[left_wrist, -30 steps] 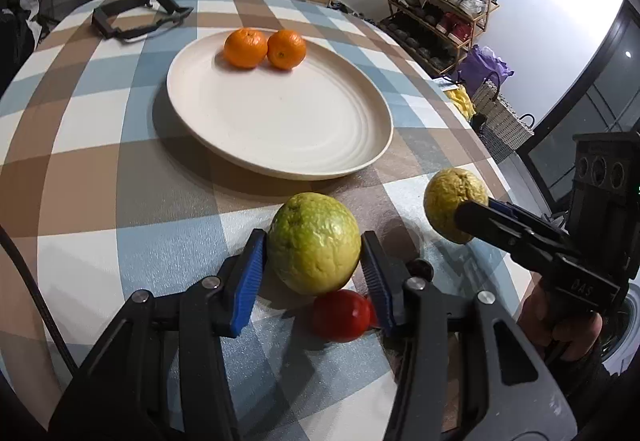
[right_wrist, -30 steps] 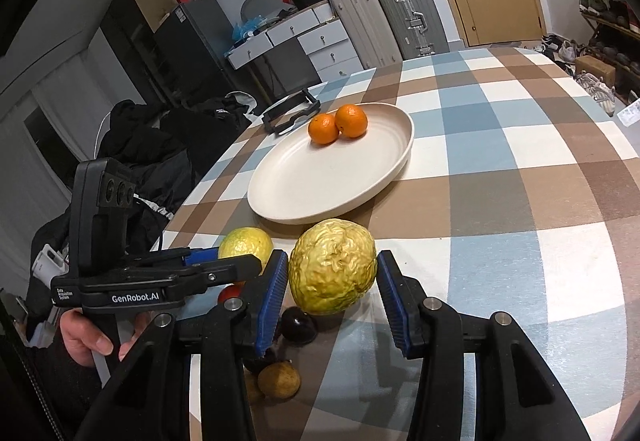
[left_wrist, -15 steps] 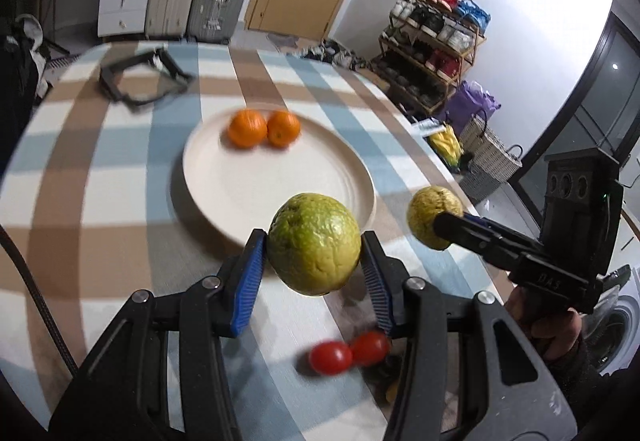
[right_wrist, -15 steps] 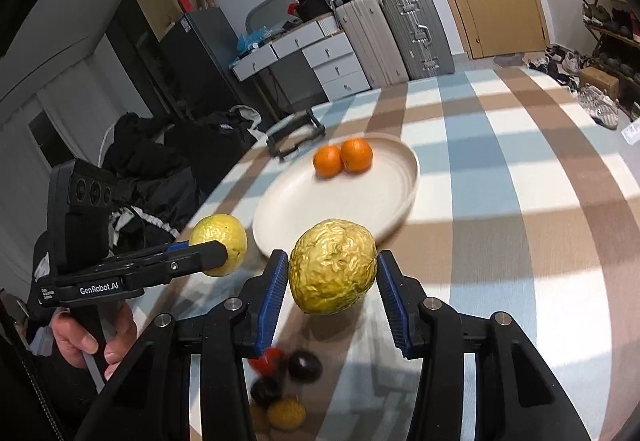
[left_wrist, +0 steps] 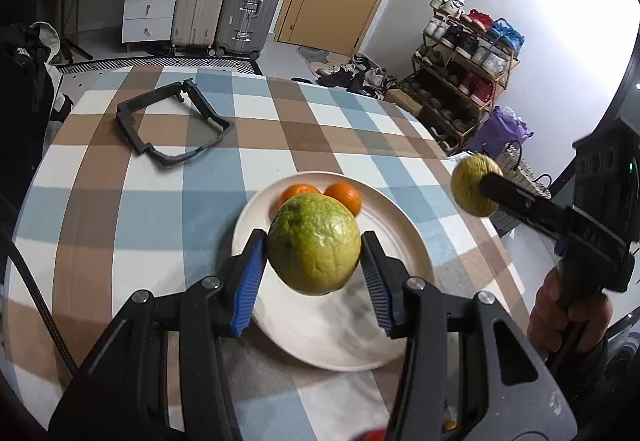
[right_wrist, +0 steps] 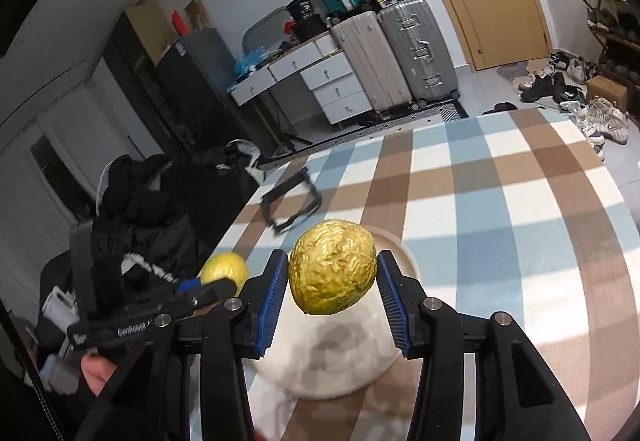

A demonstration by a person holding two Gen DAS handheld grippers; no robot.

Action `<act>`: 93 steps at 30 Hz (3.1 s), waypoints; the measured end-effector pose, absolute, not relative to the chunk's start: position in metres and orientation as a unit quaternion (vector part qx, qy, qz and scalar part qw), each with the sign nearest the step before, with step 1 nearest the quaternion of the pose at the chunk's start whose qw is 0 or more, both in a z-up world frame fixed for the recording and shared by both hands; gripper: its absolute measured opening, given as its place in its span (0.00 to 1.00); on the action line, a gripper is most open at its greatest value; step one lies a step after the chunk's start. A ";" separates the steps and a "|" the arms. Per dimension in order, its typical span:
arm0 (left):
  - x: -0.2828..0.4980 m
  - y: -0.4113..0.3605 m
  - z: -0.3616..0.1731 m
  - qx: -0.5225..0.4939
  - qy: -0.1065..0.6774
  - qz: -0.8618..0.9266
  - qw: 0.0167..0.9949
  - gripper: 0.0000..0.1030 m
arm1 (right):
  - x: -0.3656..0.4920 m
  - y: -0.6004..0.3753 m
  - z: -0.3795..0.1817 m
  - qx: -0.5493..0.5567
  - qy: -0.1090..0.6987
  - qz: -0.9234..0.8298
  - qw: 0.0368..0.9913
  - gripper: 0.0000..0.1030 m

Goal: Organize fruits
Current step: 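Place the guava and yellow fruit on the plate beside the oranges, open both tools, then move both tools back toward the tomatoes, plums and kiwis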

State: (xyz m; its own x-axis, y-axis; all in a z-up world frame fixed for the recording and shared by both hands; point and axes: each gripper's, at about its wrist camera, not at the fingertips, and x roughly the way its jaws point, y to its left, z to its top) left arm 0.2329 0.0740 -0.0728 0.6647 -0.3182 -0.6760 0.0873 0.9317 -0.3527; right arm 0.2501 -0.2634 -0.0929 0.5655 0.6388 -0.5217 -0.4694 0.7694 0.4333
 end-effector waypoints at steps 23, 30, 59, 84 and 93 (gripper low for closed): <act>0.281 0.076 -0.125 -0.129 0.429 -0.118 0.886 0.43 | 0.318 -0.221 -0.159 0.053 0.418 0.280 0.863 0.45; 0.287 0.075 -0.131 -0.129 0.435 -0.114 0.884 0.43 | 0.317 -0.218 -0.164 0.053 0.421 0.284 0.860 0.45; 0.199 0.047 -0.051 -0.076 0.379 -0.050 0.921 0.78 | 0.209 -0.258 -0.088 0.052 0.304 0.257 0.916 0.94; 0.053 0.006 -0.067 -0.051 0.386 -0.047 0.920 0.99 | 0.049 -0.279 -0.105 0.010 0.265 0.259 0.929 1.00; 0.023 0.015 -0.097 -0.063 0.406 -0.039 0.911 0.99 | 0.016 -0.270 -0.151 -0.004 0.320 0.276 0.906 1.00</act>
